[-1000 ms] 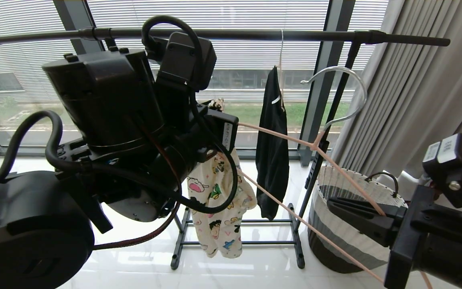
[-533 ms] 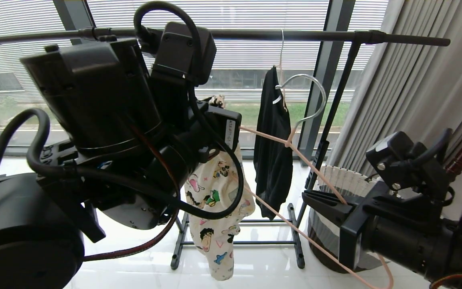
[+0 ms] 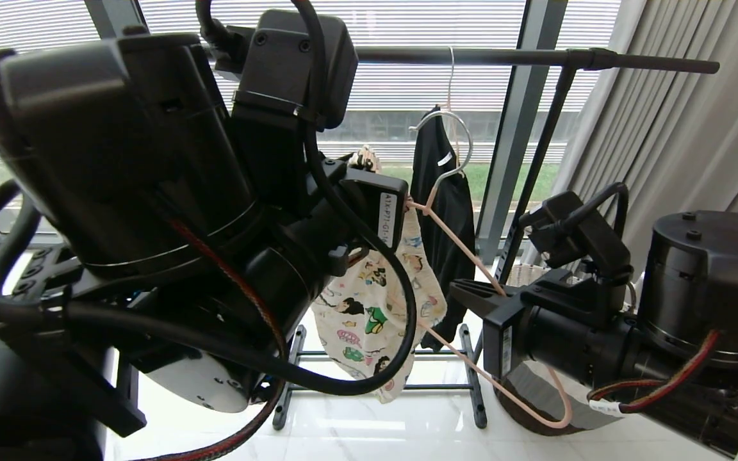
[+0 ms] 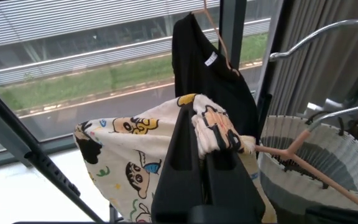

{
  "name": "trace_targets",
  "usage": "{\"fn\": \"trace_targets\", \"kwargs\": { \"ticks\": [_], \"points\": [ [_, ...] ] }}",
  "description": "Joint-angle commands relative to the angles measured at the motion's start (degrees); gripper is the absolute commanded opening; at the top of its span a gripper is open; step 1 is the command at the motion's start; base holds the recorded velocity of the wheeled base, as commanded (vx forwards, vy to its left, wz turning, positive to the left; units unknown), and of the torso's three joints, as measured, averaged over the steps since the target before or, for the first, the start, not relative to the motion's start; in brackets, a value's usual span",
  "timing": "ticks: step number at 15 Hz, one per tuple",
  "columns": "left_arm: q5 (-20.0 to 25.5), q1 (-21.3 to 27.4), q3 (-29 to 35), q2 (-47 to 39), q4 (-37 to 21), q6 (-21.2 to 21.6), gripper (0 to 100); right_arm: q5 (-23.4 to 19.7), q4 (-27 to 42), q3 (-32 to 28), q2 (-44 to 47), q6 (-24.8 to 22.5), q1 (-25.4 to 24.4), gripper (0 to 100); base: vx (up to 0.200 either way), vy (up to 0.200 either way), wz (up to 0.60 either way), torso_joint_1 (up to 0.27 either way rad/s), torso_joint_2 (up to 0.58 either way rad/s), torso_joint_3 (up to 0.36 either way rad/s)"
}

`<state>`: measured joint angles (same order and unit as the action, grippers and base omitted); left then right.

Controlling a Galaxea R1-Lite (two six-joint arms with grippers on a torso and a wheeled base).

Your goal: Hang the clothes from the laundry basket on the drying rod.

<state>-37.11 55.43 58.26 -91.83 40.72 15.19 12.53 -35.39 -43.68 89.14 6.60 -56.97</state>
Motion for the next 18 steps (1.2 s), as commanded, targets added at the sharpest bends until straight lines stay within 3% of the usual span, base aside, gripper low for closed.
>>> {"fn": "trace_targets", "kwargs": {
  "ticks": [1,5,10,11,12,14,18],
  "points": [
    [-0.07,1.79,-0.34,0.95,-0.02,0.02,0,0.04,-0.29,-0.27,1.39,0.0,1.07,0,0.0,0.0,0.0,0.0,0.0,0.0],
    [-0.07,5.21,-0.69,1.3,-0.02,0.02,0,0.21,-0.47,-0.18,1.74,-0.18,2.12,0,0.0,0.0,0.0,0.0,0.0,0.0],
    [-0.16,3.1,-0.69,1.3,-0.02,0.02,0,1.0,-1.52,-0.18,1.39,-1.06,2.56,0,0.0,0.0,0.0,0.0,0.0,0.0],
    [-0.25,2.31,-0.6,1.22,-0.02,0.28,100,1.0,-1.96,-0.18,1.21,-2.11,2.56,0,0.0,0.0,0.0,0.0,0.0,0.0],
    [-0.33,1.43,-0.51,1.3,-0.11,0.89,100,1.0,-2.23,-0.18,1.13,-3.34,2.56,0,0.0,0.0,0.0,0.0,0.0,0.0],
    [-0.25,-0.59,-0.34,1.83,-0.2,6.43,100,0.92,-2.32,-0.18,0.86,-4.75,2.56,0,0.0,0.0,0.0,0.0,0.0,0.0],
    [0.11,-1.55,-0.6,2.1,-1.25,8.01,100,0.92,-2.32,-0.27,0.77,-4.75,3.35,0,0.0,0.0,0.0,0.0,0.0,0.0]
  ]
}}
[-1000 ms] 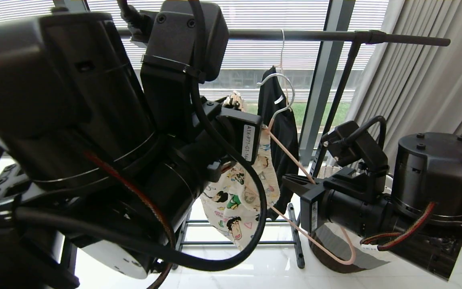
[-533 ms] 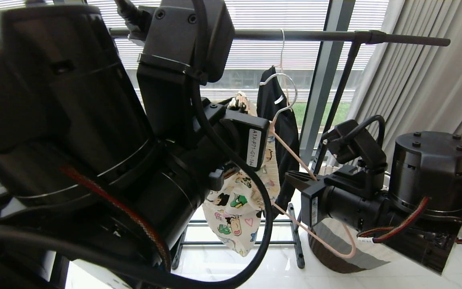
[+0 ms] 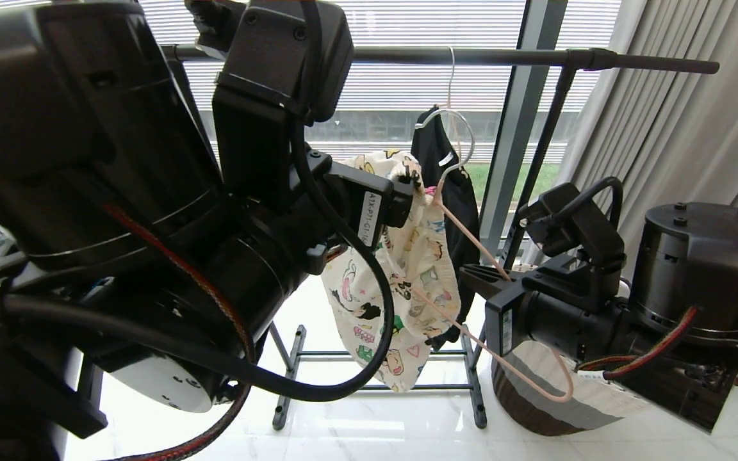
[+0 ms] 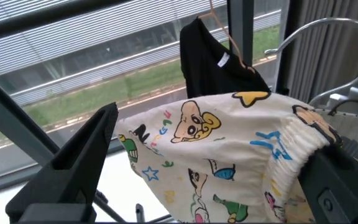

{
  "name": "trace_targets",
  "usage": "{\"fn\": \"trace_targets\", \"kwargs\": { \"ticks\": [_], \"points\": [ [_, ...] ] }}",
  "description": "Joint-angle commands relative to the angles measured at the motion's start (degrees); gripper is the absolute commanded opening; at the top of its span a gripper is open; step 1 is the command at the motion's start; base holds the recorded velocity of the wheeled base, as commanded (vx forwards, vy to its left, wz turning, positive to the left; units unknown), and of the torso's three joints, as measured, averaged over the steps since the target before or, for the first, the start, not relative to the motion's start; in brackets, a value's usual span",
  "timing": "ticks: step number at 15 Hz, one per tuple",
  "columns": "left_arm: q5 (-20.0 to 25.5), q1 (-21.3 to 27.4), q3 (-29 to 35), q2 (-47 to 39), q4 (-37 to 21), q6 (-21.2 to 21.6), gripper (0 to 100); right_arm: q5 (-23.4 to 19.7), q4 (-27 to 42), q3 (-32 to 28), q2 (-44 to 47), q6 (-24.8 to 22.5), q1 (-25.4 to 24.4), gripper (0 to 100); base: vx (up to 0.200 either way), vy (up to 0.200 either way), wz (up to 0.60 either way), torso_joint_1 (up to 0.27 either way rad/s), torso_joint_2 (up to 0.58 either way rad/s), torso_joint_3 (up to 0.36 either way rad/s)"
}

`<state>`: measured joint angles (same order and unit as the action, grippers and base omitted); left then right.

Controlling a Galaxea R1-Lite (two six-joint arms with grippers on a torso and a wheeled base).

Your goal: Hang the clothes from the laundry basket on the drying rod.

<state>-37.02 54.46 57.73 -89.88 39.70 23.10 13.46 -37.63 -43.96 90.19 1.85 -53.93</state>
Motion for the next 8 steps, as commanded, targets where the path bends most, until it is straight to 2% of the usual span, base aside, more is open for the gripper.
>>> {"fn": "trace_targets", "kwargs": {
  "ticks": [1,2,4,5,7,8],
  "points": [
    [0.37,-1.81,0.01,0.76,-2.18,1.24,100,-0.01,-0.07,0.01,-0.45,-0.1,0.58,0,0.0,0.0,0.0,0.0,0.0,0.0],
    [2.57,-3.13,0.19,1.55,-5.69,1.86,100,-0.1,-0.07,0.01,-0.71,-0.27,0.58,0,0.0,0.0,0.0,0.0,0.0,0.0],
    [11.27,-5.24,1.68,3.31,-14.3,2.04,100,-0.19,-0.07,0.01,-0.8,-1.33,0.58,0,0.0,0.0,0.0,0.0,0.0,0.0],
    [13.56,-5.76,2.91,3.05,-16.59,2.04,100,-0.27,-0.07,0.1,-0.98,-2.03,0.49,0,0.0,0.0,0.0,0.0,0.0,0.0],
    [15.58,-6.29,4.67,1.2,-17.03,2.21,100,-0.36,-0.07,0.01,-0.98,-2.91,0.49,0,0.0,0.0,0.0,0.0,0.0,0.0],
    [15.93,-7.43,6.07,0.14,-17.29,3.79,100,-0.36,-0.07,0.1,-1.15,-3.17,0.32,0,0.0,0.0,0.0,0.0,0.0,0.0]
  ]
}}
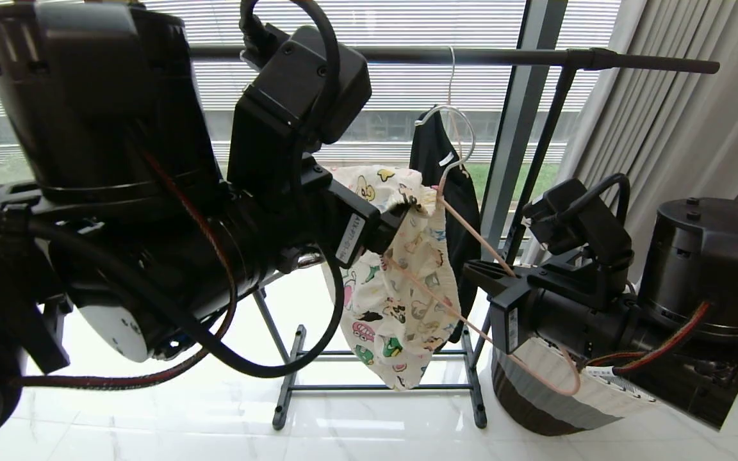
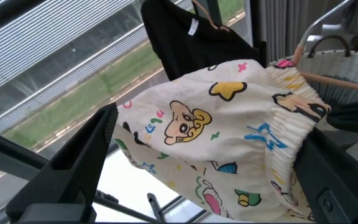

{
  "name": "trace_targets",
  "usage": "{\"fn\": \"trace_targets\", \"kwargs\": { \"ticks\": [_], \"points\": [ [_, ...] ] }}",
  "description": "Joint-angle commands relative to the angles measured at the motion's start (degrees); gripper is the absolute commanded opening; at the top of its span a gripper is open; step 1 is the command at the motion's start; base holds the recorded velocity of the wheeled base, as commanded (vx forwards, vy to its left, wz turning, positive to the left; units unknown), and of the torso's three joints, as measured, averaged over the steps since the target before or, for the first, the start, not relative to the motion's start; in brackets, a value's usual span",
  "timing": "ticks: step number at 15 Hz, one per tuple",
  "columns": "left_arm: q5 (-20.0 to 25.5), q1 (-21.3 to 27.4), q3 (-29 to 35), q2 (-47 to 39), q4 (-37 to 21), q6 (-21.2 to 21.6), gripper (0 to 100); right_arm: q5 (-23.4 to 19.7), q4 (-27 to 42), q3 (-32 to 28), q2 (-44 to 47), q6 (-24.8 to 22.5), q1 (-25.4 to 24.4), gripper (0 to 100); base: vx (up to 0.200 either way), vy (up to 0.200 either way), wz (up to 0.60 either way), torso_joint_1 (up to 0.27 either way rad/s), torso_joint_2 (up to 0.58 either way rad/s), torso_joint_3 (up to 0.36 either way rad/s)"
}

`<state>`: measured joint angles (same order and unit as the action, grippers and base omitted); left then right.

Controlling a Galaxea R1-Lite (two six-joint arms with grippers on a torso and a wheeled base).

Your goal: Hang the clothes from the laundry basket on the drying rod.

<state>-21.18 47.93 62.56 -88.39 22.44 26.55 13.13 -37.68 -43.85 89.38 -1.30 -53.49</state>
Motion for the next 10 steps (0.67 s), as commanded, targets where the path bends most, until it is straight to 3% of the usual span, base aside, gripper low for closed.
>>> {"fn": "trace_targets", "kwargs": {
  "ticks": [1,3,6,8,10],
  "points": [
    [0.17,-1.88,2.48,-2.22,0.06,1.22,100,-0.03,-0.02,-0.01,-0.44,-0.1,-0.21,0,0.0,0.0,0.0,0.0,0.0,0.0],
    [0.26,-3.55,8.72,-5.3,-0.03,1.84,100,-0.12,-0.02,-0.01,-0.61,-0.98,-1.53,0,0.0,0.0,0.0,0.0,0.0,0.0],
    [0.34,-3.46,10.12,-5.47,-1.09,2.1,100,0.05,-0.02,0.08,-0.26,-1.07,-2.85,0,0.0,0.0,0.0,0.0,0.0,0.0],
    [0.52,-3.37,9.16,-2.57,-5.83,2.19,100,0.05,-0.02,0.17,-0.17,-0.98,-2.41,0,0.0,0.0,0.0,0.0,0.0,0.0],
    [6.76,-3.02,9.42,1.91,-15.85,2.19,100,0.05,-0.02,0.08,0.0,-1.07,-1.97,0,0.0,0.0,0.0,0.0,0.0,0.0]
  ]
}}
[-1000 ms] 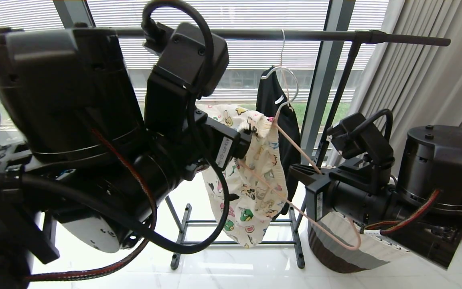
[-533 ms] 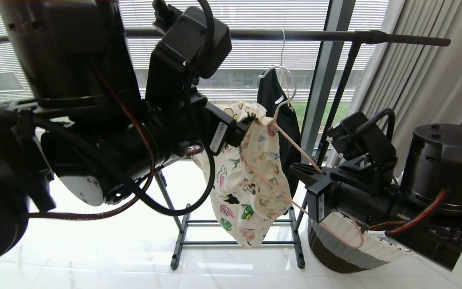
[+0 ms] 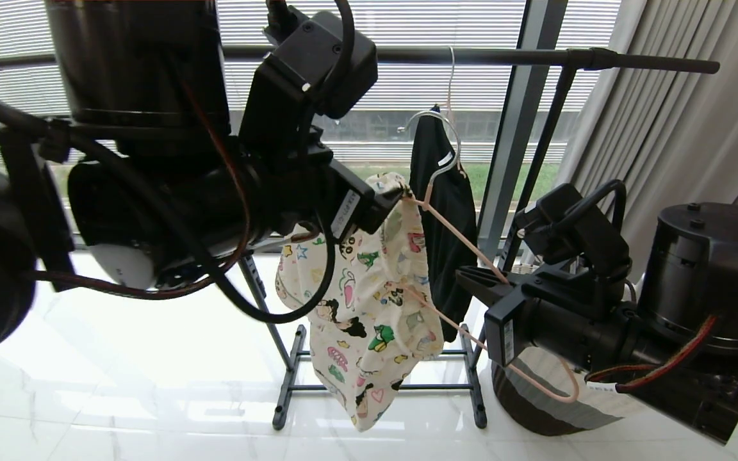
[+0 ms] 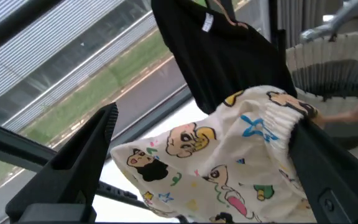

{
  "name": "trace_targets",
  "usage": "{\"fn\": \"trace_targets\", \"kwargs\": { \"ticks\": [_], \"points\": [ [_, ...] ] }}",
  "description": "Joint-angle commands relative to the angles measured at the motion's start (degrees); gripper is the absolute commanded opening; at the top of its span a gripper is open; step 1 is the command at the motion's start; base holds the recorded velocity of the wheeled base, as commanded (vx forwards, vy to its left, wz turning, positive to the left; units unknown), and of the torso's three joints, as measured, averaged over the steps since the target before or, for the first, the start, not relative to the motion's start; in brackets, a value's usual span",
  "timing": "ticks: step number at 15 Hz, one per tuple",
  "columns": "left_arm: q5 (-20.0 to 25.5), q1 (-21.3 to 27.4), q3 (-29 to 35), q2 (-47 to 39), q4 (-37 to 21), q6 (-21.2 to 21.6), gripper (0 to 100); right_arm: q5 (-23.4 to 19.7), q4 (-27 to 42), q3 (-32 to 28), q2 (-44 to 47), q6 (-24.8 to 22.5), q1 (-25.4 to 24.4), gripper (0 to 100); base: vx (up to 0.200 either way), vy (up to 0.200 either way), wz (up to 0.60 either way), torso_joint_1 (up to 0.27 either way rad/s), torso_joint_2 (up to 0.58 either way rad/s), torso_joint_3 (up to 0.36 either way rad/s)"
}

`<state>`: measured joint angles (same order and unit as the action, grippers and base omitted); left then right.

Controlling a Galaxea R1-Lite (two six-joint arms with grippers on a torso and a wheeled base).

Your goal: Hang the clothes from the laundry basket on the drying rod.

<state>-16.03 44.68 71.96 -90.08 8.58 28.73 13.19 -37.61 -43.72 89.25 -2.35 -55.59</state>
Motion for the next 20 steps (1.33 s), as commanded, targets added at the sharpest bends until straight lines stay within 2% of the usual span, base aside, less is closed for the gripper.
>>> {"fn": "trace_targets", "kwargs": {
  "ticks": [1,5,7,8,9,11,13,15,17,20],
  "points": [
    [3.73,0.23,0.02,4.47,-3.57,0.01,100,-0.01,-0.1,-0.05,0.14,-0.02,0.13,0,0.0,0.0,0.0,0.0,0.0,0.0],
    [6.1,0.23,0.81,5.53,-3.66,-0.08,100,0.08,-0.1,0.12,0.14,-0.11,1.27,0,0.0,0.0,0.0,0.0,0.0,0.0],
    [7.51,-1.0,-3.49,8.34,-3.66,-0.08,100,-0.09,-0.01,0.47,-1.18,-1.43,1.8,0,0.0,0.0,0.0,0.0,0.0,0.0],
    [10.32,-1.79,-7.1,10.36,-3.66,-0.17,100,-0.71,0.17,1.88,-2.5,-3.18,2.06,0,0.0,0.0,0.0,0.0,0.0,0.0],
    [14.98,-1.96,-11.49,13.26,-3.57,0.01,100,-2.47,0.08,4.52,-3.91,-5.73,2.94,0,0.0,0.0,0.0,0.0,0.0,0.0],
    [21.04,-2.67,-20.72,19.24,-3.13,2.73,100,-10.73,0.17,11.55,-8.39,-12.15,4.35,0,0.0,0.0,0.0,0.0,0.0,0.0],
    [23.68,-3.99,-27.58,23.63,-2.43,3.52,100,-15.21,2.28,15.94,-11.99,-16.98,4.17,0,0.0,0.0,0.0,0.0,0.0,0.0],
    [24.2,-3.63,-31.97,26.36,-2.43,3.7,100,-19.52,7.46,16.38,-14.45,-20.76,3.29,0,0.0,0.0,0.0,0.0,0.0,0.0],
    [27.19,-1.0,-34.43,26.97,-2.43,5.02,100,-20.84,9.13,16.03,-14.72,-22.43,1.45,0,0.0,0.0,0.0,0.0,0.0,0.0],
    [30.8,0.06,-37.95,26.8,-2.43,11.08,100,-20.75,9.31,16.03,-14.19,-22.43,-2.68,0,0.0,0.0,0.0,0.0,0.0,0.0]
  ]
}}
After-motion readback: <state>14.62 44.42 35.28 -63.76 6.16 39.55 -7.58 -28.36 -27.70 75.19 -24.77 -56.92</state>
